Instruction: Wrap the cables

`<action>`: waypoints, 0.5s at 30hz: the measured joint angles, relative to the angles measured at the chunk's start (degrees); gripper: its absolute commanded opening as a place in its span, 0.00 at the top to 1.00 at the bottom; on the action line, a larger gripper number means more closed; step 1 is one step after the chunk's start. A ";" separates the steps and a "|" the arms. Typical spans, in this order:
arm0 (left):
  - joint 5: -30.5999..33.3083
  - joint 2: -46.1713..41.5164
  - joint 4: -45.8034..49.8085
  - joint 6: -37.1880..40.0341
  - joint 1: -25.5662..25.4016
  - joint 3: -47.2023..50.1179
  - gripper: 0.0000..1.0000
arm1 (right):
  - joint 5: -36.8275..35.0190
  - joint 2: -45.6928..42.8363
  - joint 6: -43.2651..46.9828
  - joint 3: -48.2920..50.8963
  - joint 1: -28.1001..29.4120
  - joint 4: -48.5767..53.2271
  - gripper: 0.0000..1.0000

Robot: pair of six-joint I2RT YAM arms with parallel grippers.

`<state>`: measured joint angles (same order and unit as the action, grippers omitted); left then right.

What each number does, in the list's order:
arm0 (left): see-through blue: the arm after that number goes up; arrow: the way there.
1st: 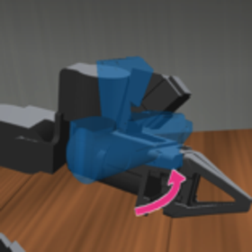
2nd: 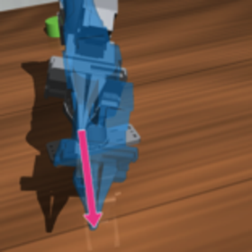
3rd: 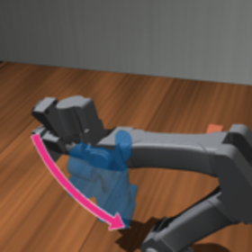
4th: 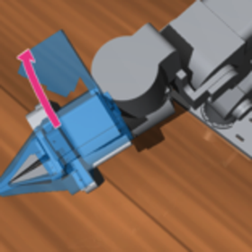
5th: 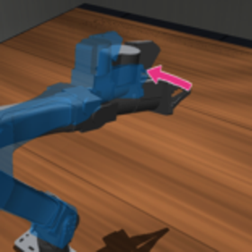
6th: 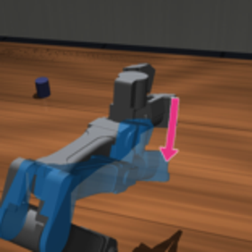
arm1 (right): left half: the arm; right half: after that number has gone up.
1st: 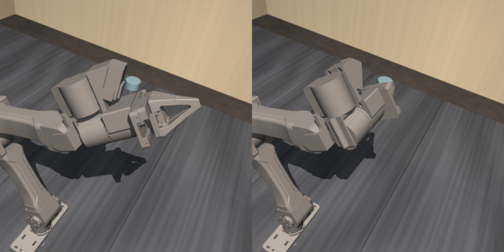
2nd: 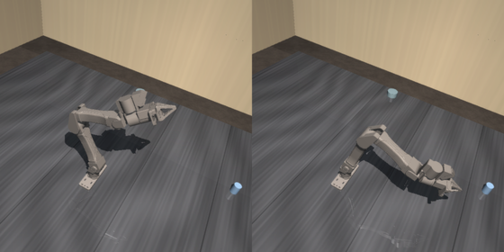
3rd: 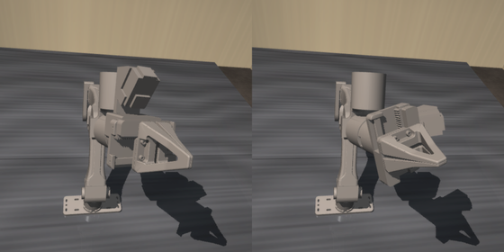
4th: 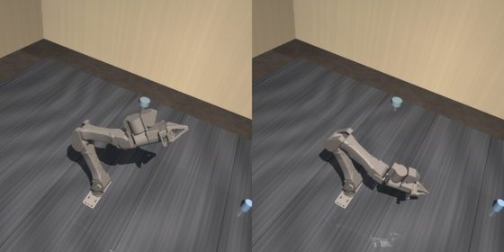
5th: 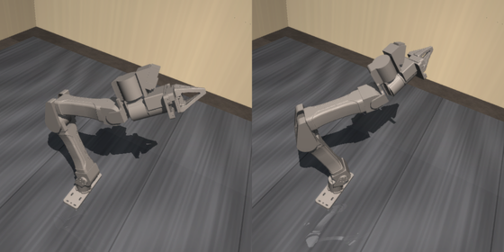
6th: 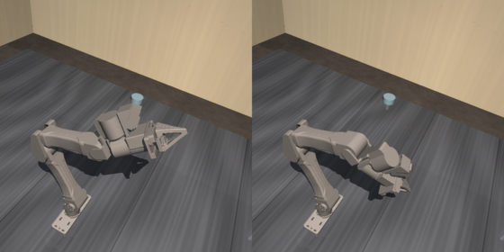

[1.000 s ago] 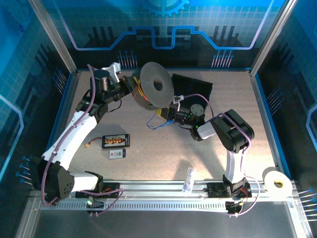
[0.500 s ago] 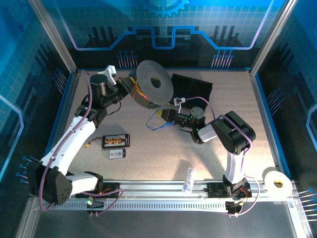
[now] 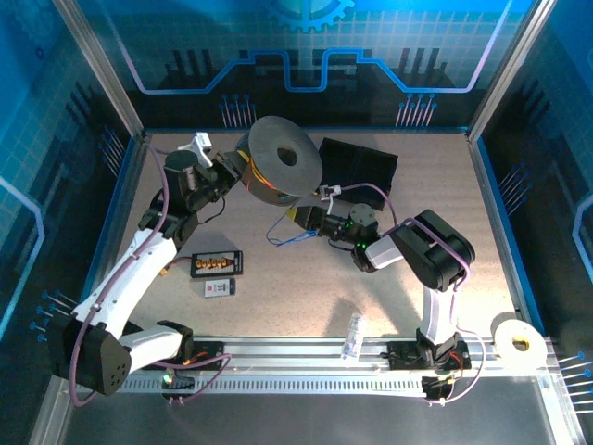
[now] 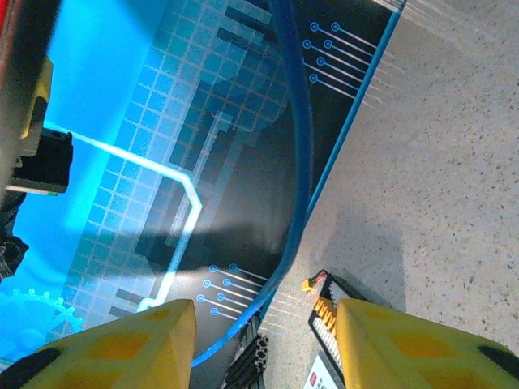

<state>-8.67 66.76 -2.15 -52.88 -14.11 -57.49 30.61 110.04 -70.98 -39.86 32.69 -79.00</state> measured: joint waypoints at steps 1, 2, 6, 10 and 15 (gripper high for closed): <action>0.09 -0.07 -0.39 -0.50 0.00 0.31 1.00 | -0.39 0.00 0.00 -0.26 0.28 -0.02 0.50; 0.15 -0.09 -0.70 -0.96 0.00 0.52 1.00 | -0.66 0.00 0.00 -0.48 0.48 -0.02 0.51; 0.35 -0.24 -1.68 -2.62 0.00 1.70 1.00 | -2.10 0.00 0.00 -1.77 1.38 -0.09 0.53; 0.48 -0.61 -3.34 -4.24 0.00 3.06 1.00 | -3.32 0.09 0.02 -2.73 1.77 -0.13 0.57; 0.52 -1.31 -3.74 -5.42 0.00 3.34 1.00 | -4.55 1.40 0.00 -3.93 2.05 -0.37 0.62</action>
<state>-8.14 65.45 -5.89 -58.30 -14.11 -54.15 26.06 111.44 -70.98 -43.79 34.74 -79.37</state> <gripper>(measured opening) 0.080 0.406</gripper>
